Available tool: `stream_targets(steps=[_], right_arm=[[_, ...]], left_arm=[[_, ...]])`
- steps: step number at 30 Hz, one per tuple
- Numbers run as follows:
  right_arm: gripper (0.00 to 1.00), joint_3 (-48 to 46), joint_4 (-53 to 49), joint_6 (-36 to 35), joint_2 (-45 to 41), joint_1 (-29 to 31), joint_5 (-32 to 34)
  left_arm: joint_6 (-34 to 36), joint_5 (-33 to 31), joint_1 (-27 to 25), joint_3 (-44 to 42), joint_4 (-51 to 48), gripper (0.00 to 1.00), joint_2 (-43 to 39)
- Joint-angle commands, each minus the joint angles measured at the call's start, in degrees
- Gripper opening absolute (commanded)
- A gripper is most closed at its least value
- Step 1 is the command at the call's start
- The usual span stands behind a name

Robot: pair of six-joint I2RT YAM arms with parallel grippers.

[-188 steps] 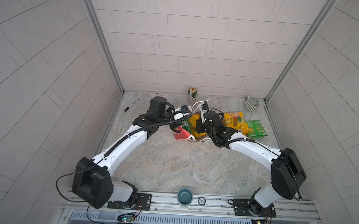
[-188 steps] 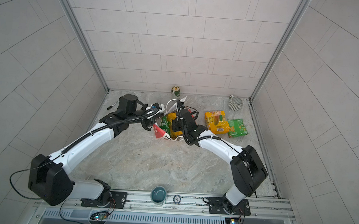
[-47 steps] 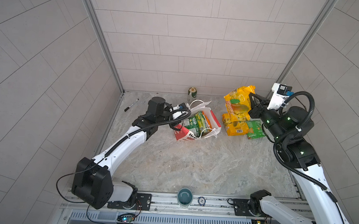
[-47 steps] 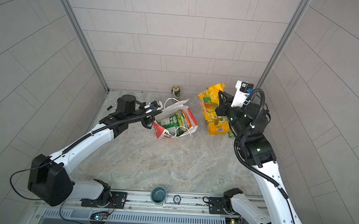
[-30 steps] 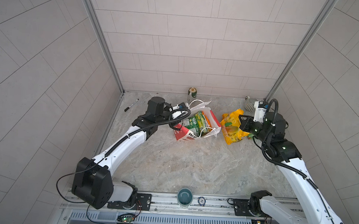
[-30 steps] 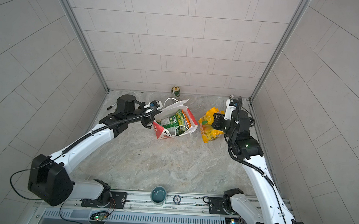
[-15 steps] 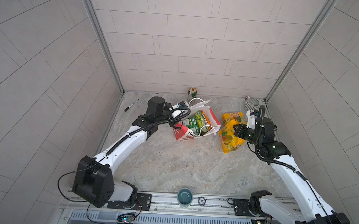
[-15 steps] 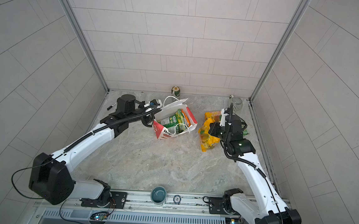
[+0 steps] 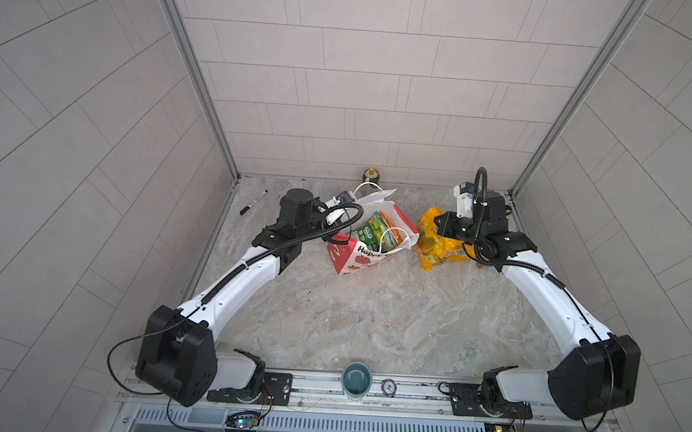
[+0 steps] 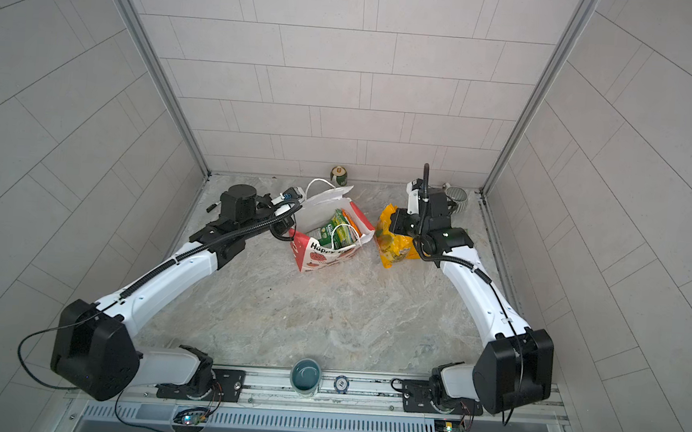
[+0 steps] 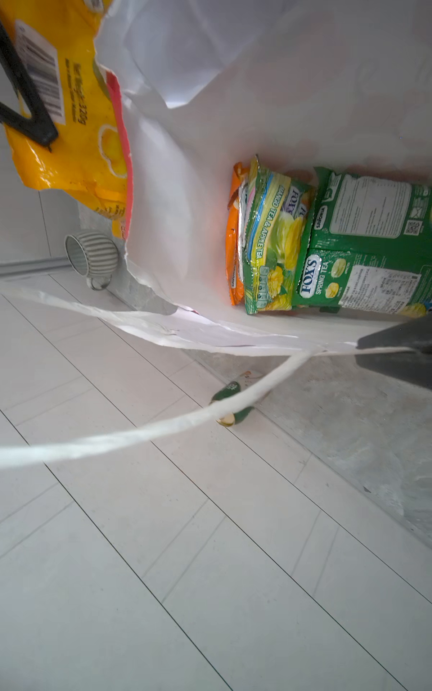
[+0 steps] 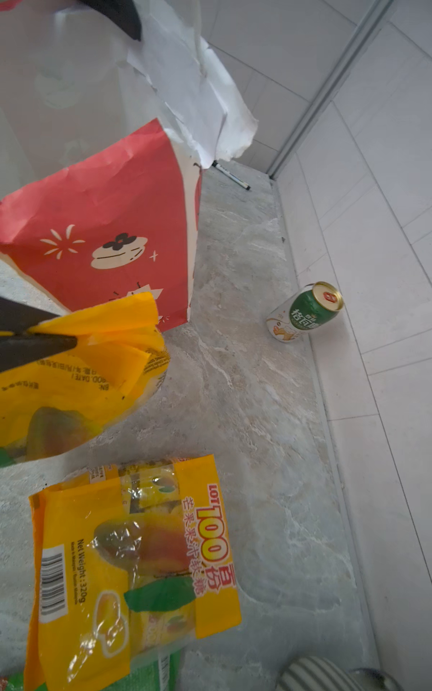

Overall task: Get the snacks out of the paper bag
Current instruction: 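Lower the yellow mango pack onto the table beside the yellow candy bag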

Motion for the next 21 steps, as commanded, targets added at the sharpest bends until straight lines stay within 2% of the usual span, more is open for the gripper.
stream_targets(steps=[1, 4, 8, 10, 14, 21], right_arm=[[0.0, 8.9, -4.2, -8.8, 2.5, 0.0, -4.1], [0.0, 14.2, -10.3, -14.7, 7.1, -0.6, -13.1], [0.0, 22.5, -23.5, -25.8, 13.7, -0.3, -18.0], [0.0, 28.3, -35.1, -35.9, 17.7, 0.1, -17.9], [0.0, 32.4, -42.8, -46.7, 21.9, 0.2, -15.0], [0.0, 40.3, -49.5, -57.8, 31.4, 0.6, -9.8]], left_arm=[[-1.0, -6.5, 1.0, -1.1, 4.4, 0.0, -3.6], [-1.0, -6.2, 1.3, -2.2, 5.1, 0.0, -5.0], [-1.1, -5.4, 1.4, -2.5, 6.0, 0.0, -4.8], [-1.2, -4.9, 1.4, -2.2, 5.8, 0.0, -4.6], [-1.3, -4.6, 1.4, -2.6, 6.5, 0.0, -4.5], [-1.5, -3.8, 1.4, -2.6, 7.0, 0.0, -3.8]])
